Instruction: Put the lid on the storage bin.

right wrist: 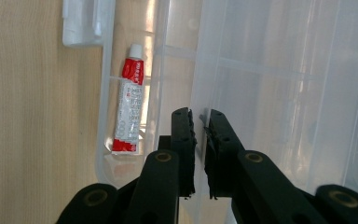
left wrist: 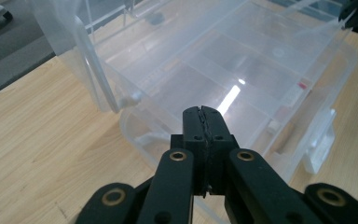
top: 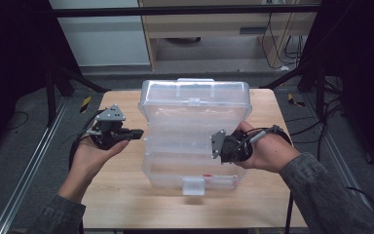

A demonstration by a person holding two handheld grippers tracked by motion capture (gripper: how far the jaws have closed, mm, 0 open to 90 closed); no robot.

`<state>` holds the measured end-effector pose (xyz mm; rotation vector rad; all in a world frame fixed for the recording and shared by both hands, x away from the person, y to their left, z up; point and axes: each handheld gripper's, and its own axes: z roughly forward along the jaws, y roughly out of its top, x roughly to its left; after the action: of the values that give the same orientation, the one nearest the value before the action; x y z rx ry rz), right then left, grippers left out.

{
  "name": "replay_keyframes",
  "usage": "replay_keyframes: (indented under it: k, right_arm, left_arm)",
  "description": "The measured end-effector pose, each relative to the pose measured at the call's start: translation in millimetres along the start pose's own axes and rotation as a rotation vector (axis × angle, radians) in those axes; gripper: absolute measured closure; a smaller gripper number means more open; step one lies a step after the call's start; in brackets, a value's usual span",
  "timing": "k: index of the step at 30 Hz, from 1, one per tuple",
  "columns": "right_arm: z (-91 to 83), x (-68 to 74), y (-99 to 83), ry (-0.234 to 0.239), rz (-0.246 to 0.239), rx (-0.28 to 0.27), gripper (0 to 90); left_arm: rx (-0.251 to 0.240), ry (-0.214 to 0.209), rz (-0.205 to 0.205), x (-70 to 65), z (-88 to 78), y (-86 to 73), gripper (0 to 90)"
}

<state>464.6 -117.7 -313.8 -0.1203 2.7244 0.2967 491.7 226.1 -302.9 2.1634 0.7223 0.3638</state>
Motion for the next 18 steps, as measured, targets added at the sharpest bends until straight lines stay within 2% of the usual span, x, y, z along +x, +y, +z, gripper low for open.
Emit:
replay_keyframes:
  k: [7, 11, 18]
  right_arm:
    - [0.3, 0.7, 0.8, 0.004, 0.0, 0.01, 83.0]
    - [0.7, 0.7, 1.5, 0.009, 0.003, 0.012, 83.1]
    - [1.1, 2.3, 0.1, 0.014, 0.005, 0.006, 83.2]
  left_arm:
    - [-0.022, 0.016, -0.018, 6.9, 3.6, 10.0, 90.0]
    - [-0.053, 0.012, -0.05, 14.9, 2.4, 17.7, 90.0]
    - [-0.046, 0.027, -0.052, 18.8, 3.3, 19.5, 90.0]
